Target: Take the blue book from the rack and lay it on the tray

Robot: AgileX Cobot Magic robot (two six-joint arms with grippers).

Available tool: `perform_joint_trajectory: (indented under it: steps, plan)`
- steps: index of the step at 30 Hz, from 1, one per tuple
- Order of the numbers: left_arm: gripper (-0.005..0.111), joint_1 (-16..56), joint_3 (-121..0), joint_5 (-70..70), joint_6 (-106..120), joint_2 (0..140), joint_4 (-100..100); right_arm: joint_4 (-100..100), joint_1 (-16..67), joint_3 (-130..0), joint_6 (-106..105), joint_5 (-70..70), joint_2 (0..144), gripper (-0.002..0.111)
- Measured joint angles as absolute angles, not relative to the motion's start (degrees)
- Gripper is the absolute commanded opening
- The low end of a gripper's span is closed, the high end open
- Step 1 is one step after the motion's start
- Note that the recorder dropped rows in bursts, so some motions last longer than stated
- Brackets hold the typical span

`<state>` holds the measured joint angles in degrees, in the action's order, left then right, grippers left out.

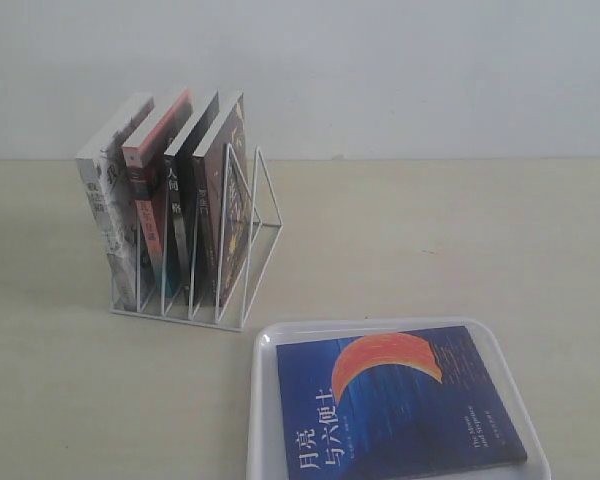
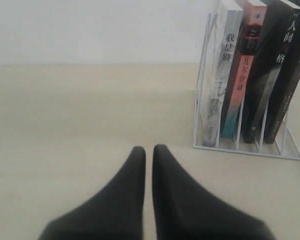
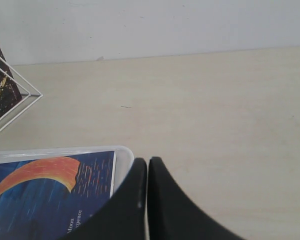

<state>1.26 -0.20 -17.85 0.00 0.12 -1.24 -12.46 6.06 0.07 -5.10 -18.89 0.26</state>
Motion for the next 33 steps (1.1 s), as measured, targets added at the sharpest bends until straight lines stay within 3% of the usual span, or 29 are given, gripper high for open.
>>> perform_joint_trajectory:
  steps: [33]
  plan:
    - [0.005, 1.26, -0.20, -19.57, -0.36, 0.12, -1.24, -12.46, 6.06, 0.07, -5.10, -18.89, 0.26, 0.000]
